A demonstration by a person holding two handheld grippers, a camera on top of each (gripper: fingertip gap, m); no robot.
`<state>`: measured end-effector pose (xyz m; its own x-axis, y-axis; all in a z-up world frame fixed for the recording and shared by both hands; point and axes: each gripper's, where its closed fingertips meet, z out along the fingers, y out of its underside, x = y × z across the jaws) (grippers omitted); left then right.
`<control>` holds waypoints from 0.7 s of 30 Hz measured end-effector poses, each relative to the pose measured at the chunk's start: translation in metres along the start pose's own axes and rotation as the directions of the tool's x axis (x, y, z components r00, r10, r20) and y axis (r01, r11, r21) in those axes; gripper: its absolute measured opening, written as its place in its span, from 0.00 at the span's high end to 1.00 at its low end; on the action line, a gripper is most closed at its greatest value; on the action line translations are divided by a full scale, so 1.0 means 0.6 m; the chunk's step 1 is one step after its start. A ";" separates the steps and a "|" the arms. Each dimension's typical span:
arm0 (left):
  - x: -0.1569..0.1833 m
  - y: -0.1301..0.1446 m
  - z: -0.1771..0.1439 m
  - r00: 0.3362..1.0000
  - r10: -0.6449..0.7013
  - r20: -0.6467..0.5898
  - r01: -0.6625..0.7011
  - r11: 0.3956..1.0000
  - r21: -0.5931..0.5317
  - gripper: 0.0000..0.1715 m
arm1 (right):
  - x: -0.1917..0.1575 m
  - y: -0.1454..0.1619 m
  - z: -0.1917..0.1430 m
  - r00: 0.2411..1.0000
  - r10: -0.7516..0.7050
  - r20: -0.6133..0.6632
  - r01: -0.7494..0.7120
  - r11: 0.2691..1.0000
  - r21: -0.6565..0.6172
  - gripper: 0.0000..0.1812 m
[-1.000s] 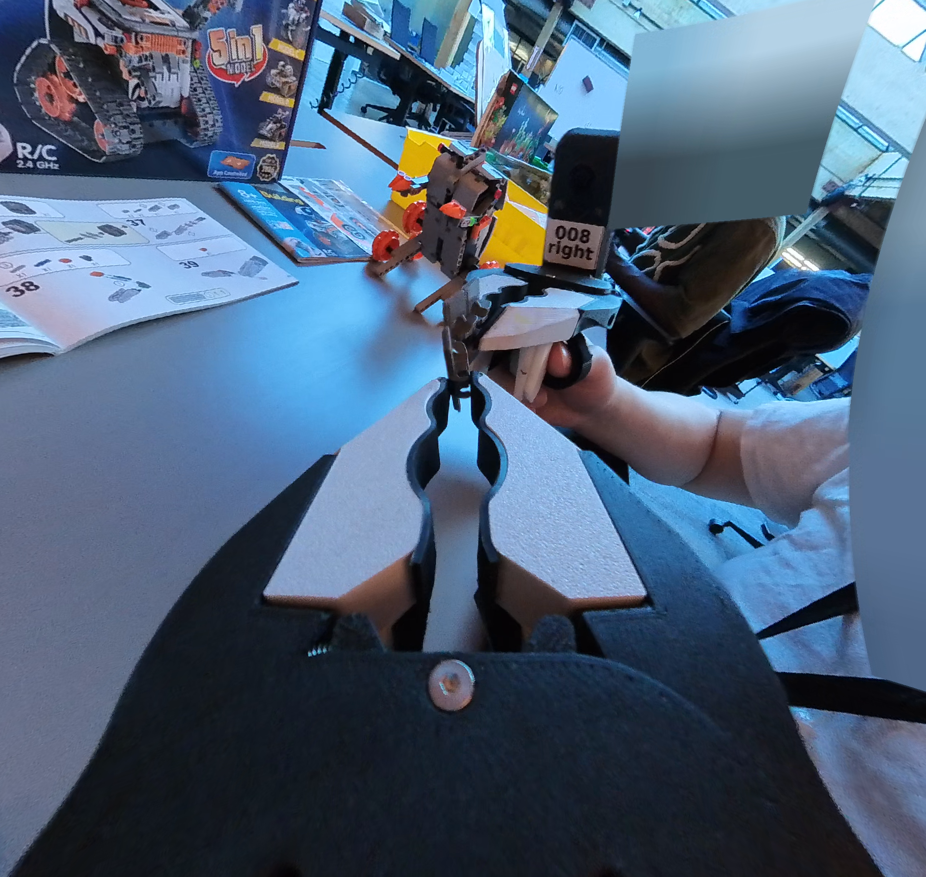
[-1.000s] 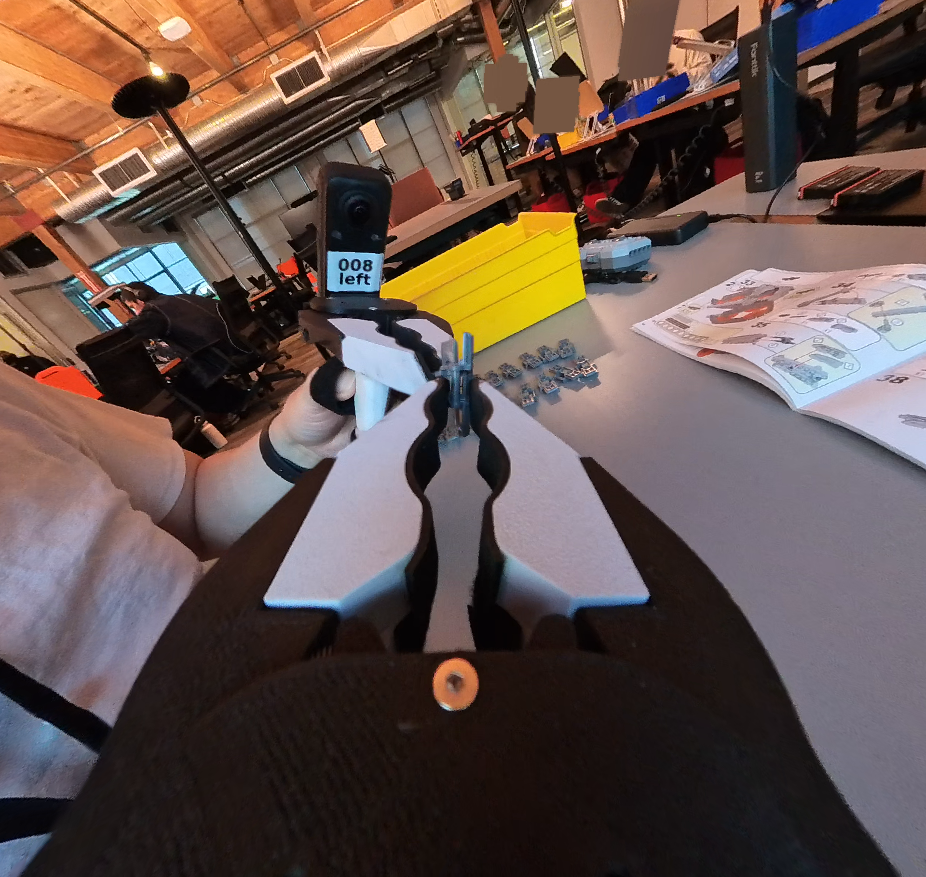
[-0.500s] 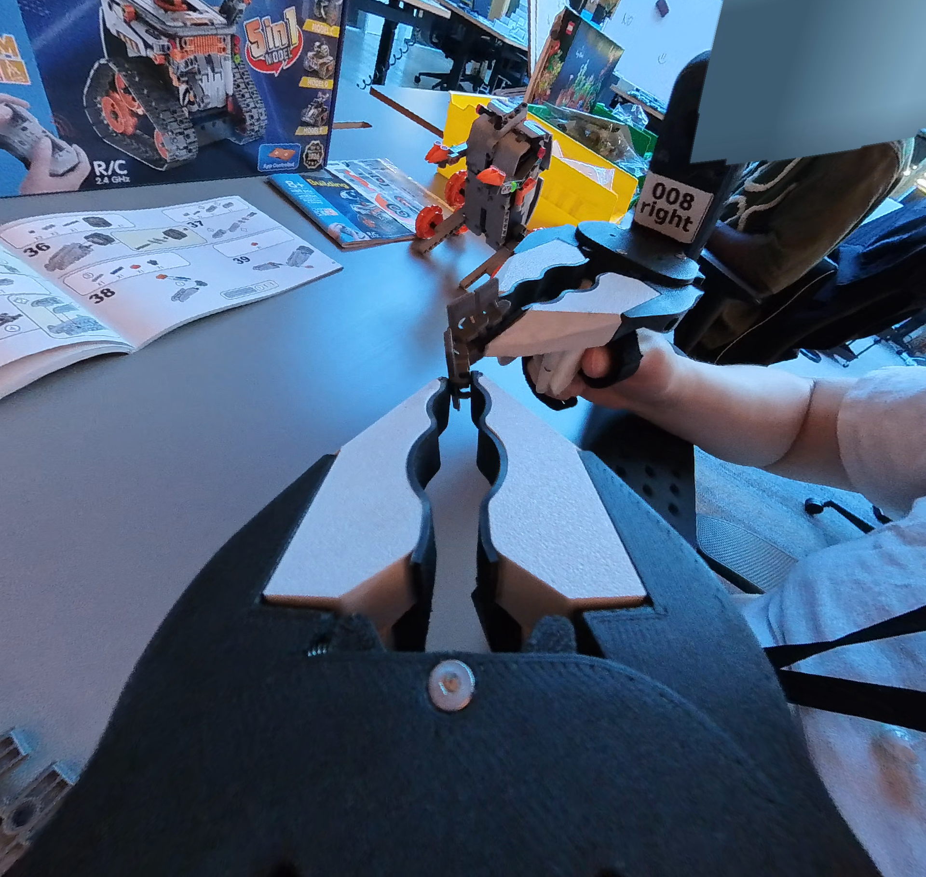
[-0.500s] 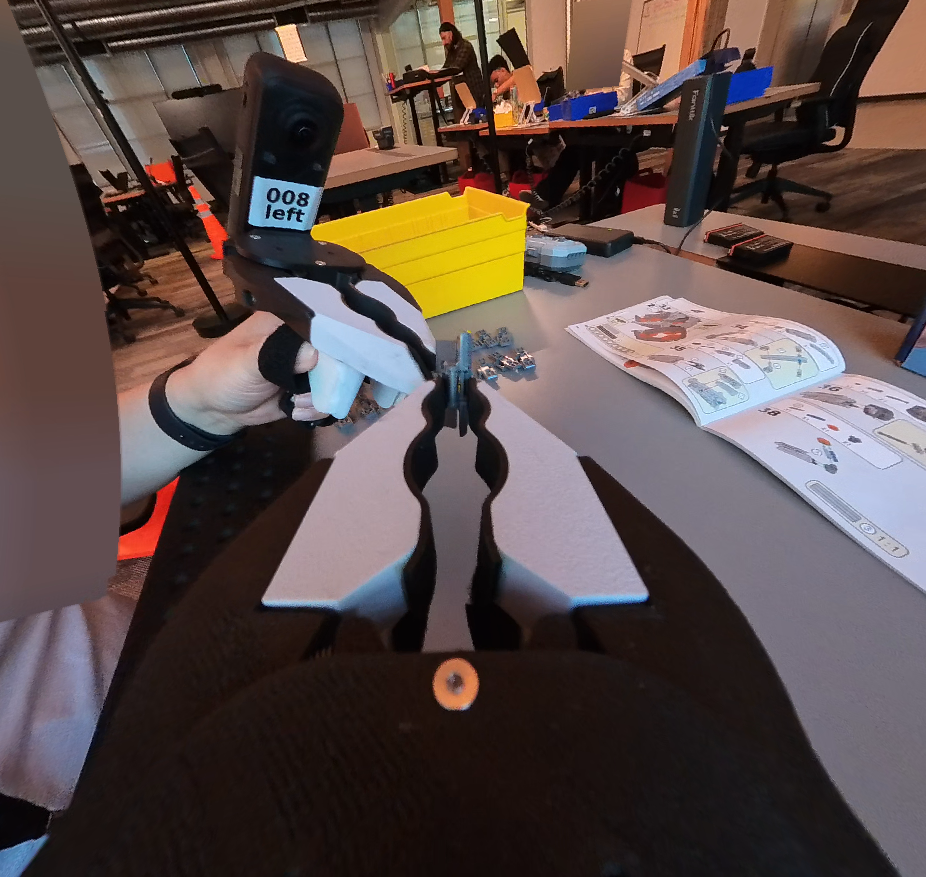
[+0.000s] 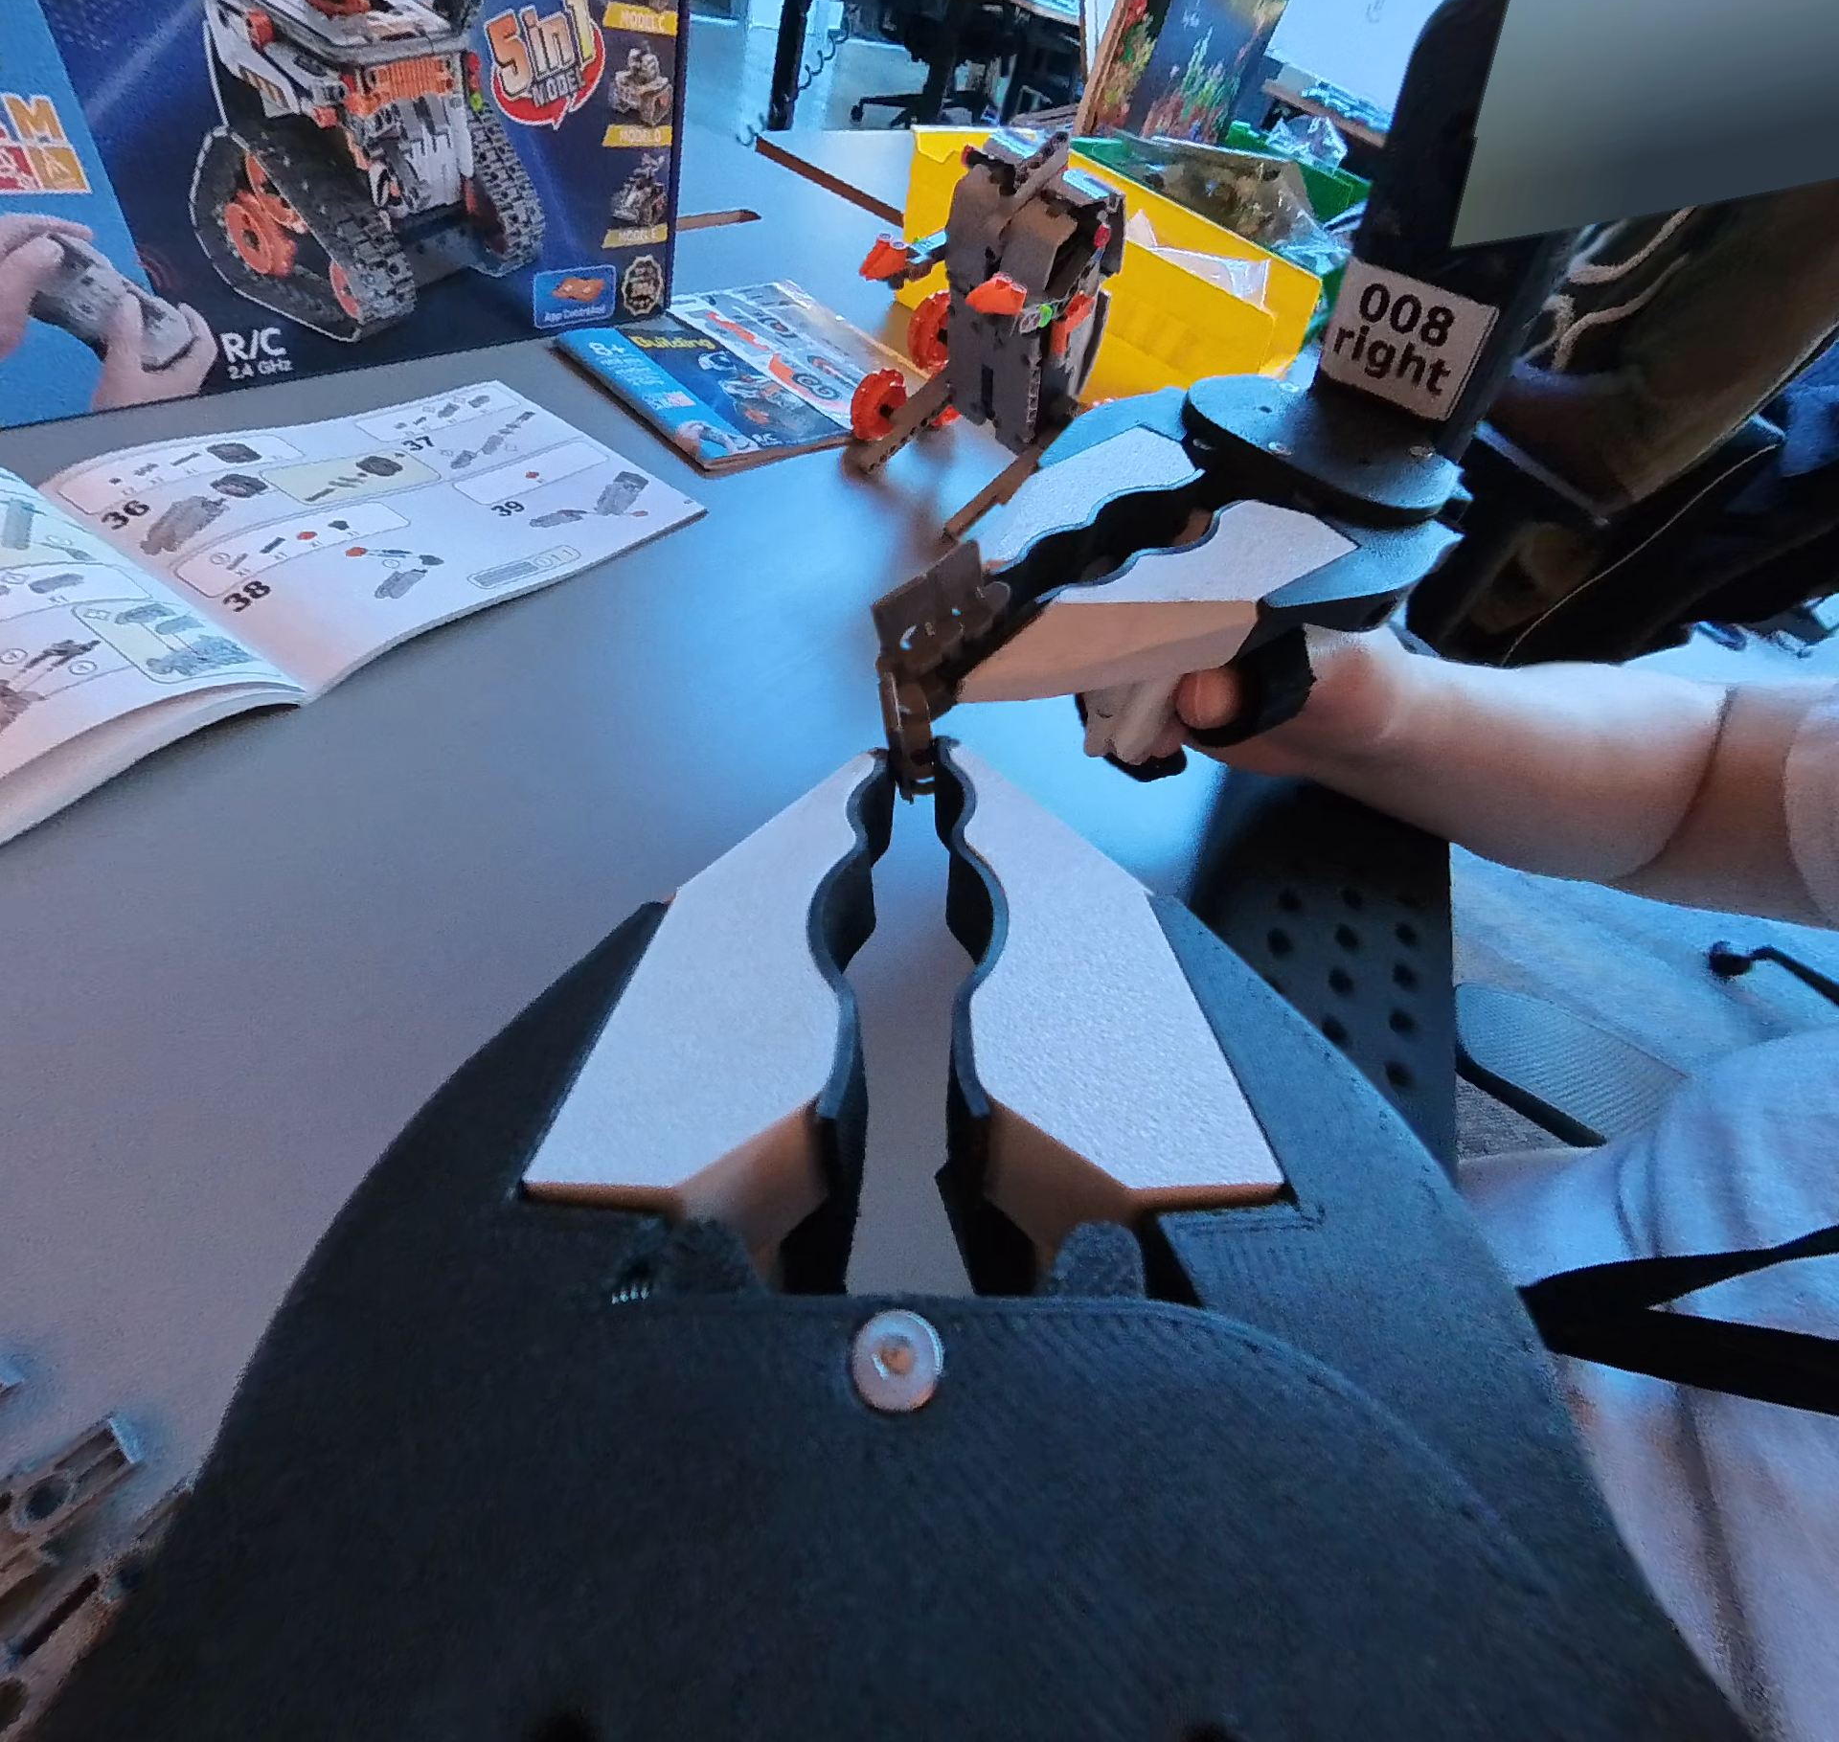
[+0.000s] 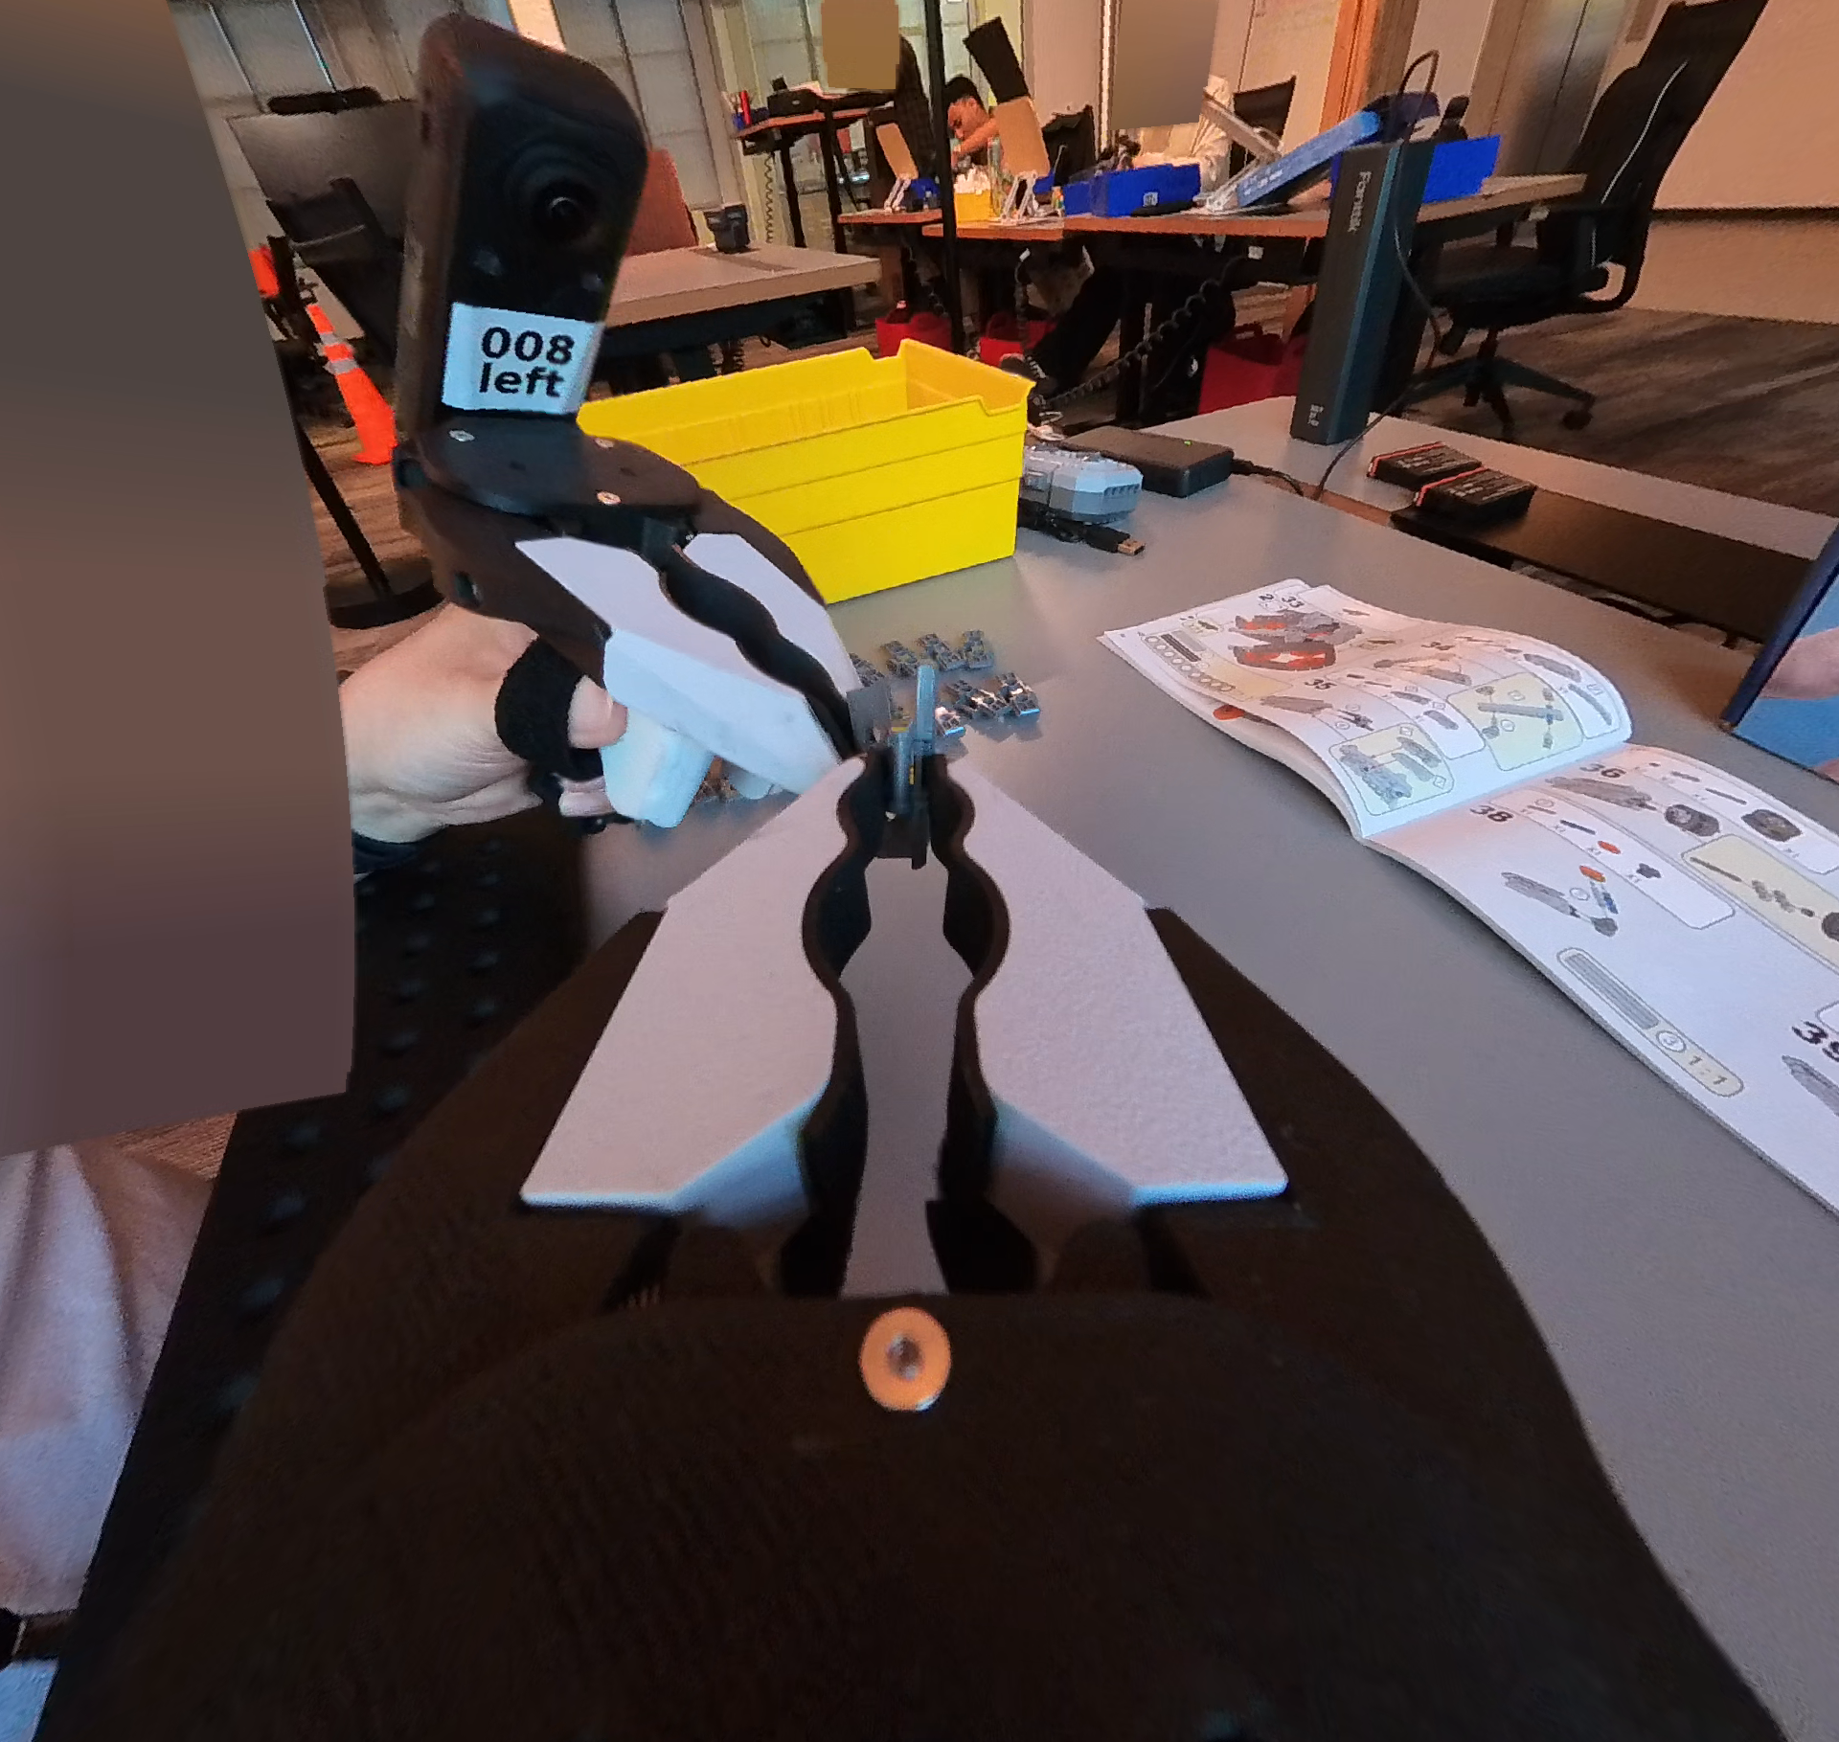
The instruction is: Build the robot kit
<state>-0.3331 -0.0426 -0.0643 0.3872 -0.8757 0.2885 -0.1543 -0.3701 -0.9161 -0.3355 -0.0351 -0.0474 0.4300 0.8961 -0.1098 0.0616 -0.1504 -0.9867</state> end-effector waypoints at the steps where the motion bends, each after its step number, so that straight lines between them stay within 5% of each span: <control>1: 0.001 -0.002 0.000 1.000 0.006 0.004 -0.006 1.000 0.005 0.97 | 0.000 -0.002 -0.001 1.000 0.001 0.003 -0.001 1.000 0.005 0.97; 21: -0.011 0.018 -0.001 0.999 -0.009 0.044 0.012 0.998 -0.058 0.97 | -0.001 0.026 0.008 0.994 -0.110 -0.002 0.109 0.990 -0.090 0.97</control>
<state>-0.3377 -0.0412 -0.0759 0.4281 -0.8578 0.2844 -0.2022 -0.3977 -0.8950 -0.3393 -0.0361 -0.0633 0.4225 0.9064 -0.0005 0.1886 -0.0884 -0.9781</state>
